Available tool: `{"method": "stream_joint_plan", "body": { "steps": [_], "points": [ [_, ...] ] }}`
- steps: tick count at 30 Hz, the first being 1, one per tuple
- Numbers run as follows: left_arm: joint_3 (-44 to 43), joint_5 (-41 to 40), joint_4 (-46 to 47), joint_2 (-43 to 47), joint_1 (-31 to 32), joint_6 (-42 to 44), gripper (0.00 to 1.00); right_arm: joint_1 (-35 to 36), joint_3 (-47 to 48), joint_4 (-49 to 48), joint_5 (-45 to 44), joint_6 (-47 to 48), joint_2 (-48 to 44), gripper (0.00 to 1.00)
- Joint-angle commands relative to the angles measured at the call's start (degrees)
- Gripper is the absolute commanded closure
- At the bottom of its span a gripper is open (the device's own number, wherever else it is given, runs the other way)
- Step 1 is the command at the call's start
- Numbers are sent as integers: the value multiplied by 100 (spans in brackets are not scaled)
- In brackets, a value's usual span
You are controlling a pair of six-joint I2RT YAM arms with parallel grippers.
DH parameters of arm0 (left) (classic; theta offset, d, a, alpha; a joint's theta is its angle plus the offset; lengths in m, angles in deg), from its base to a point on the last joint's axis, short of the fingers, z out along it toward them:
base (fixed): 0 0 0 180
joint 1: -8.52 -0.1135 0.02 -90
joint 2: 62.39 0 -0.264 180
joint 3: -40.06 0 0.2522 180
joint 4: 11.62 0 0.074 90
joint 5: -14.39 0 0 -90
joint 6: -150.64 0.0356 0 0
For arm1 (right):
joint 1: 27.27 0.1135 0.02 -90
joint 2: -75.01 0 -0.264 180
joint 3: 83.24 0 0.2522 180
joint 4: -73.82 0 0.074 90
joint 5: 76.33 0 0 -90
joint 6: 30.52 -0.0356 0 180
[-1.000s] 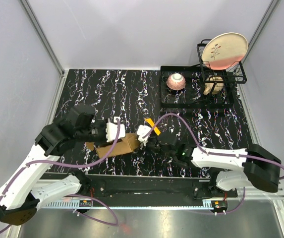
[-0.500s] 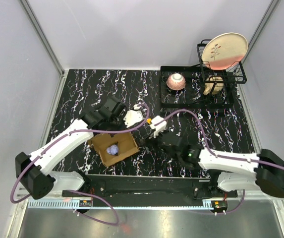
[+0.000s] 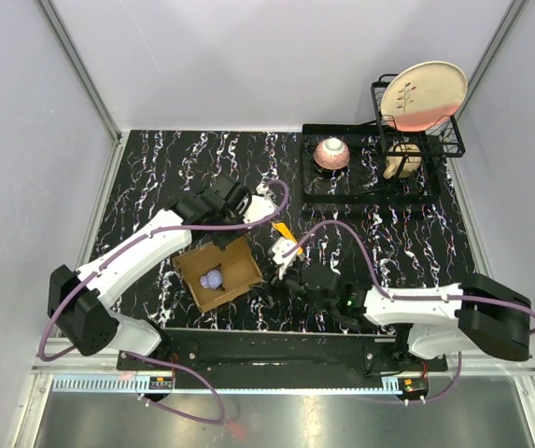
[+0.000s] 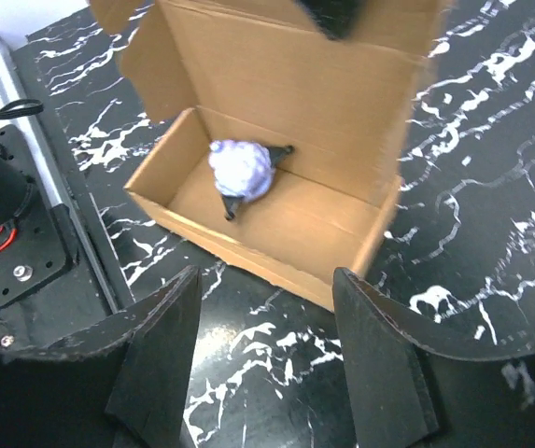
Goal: Unpack the express box
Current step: Pick up the product from the express box.
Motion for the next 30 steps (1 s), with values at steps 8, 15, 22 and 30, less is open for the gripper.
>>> {"method": "stream_joint_plan", "body": {
  "steps": [8,15,22,30],
  "points": [
    [-1460,1388,-760,-517,-344,-815,100,532,1057,-1360,-3,825,1554,22],
    [-1355,2092,-1060,-562,-617,-1000,100,549,1496,-1343,-698,1290,2363,11],
    [-1127,2303,-1042,-492,-696,-1044,100,268,1778,-1000,-630,1027,2689,8],
    [-959,2383,-902,-386,-828,-1088,100,145,2287,-70,162,518,2953,7]
  ]
}}
